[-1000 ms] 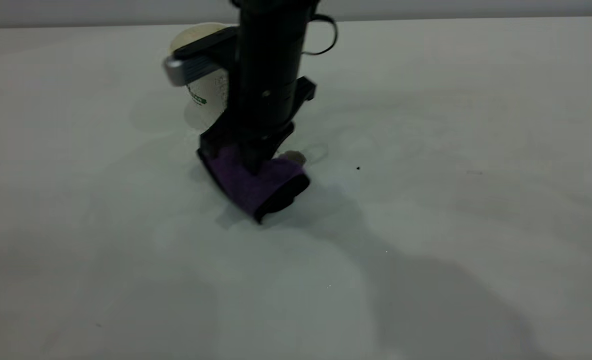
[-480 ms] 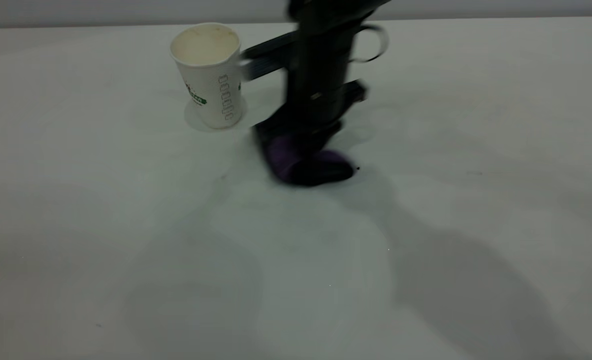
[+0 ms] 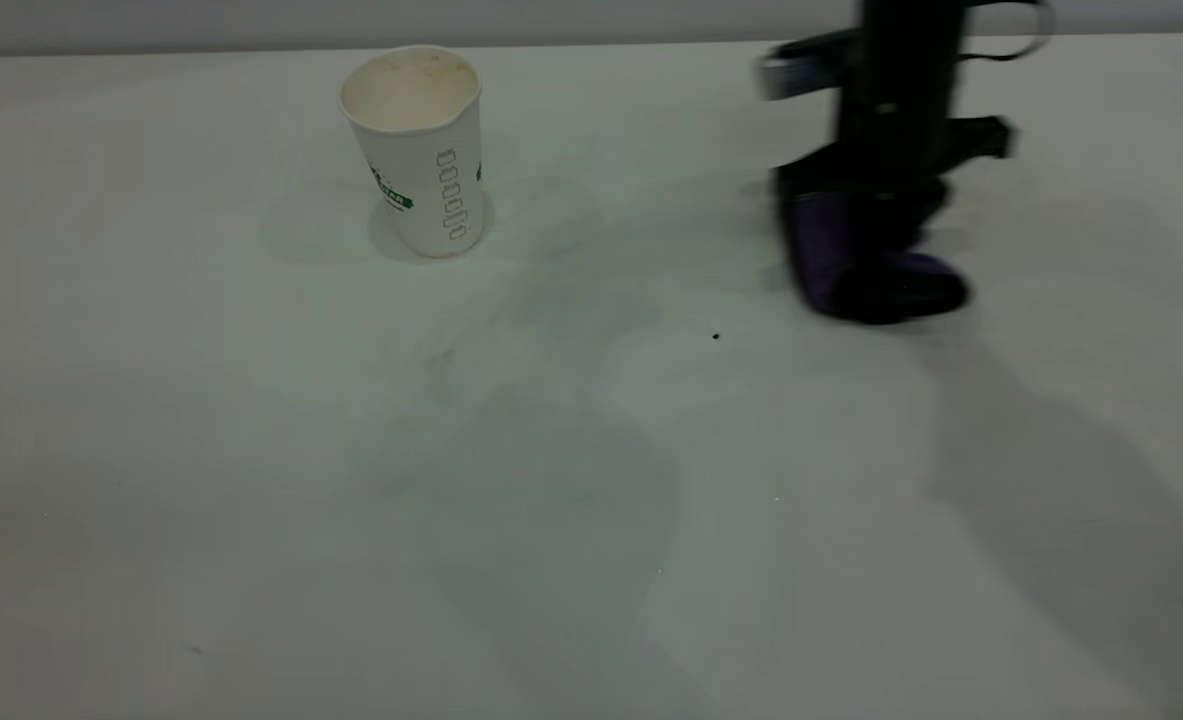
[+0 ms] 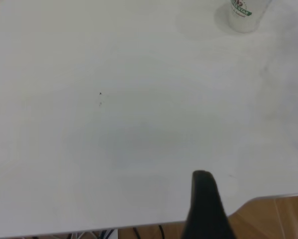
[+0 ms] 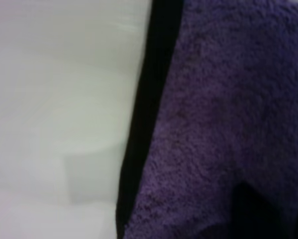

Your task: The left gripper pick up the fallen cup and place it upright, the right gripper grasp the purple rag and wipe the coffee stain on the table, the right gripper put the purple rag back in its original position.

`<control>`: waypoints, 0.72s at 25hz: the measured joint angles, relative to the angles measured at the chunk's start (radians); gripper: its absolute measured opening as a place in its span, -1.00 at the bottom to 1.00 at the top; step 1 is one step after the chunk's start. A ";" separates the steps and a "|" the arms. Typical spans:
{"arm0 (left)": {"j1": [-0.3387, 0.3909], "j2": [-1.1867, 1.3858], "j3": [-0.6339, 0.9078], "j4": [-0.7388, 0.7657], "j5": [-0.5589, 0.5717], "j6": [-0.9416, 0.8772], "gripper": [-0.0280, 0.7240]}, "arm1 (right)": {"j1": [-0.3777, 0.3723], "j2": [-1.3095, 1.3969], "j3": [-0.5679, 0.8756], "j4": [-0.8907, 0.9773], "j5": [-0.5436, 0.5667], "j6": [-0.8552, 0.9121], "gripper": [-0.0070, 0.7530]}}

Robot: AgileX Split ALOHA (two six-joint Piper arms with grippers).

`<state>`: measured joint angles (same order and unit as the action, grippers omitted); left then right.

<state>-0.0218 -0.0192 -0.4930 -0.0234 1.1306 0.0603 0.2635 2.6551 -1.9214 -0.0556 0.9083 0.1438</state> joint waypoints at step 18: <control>0.000 0.000 0.000 0.000 0.000 0.000 0.59 | -0.121 -0.681 0.033 -0.036 0.306 -0.144 0.93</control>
<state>-0.0218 -0.0192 -0.4930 -0.0234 1.1306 0.0603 0.1423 1.9739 -1.8888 -0.0921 1.2147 0.0000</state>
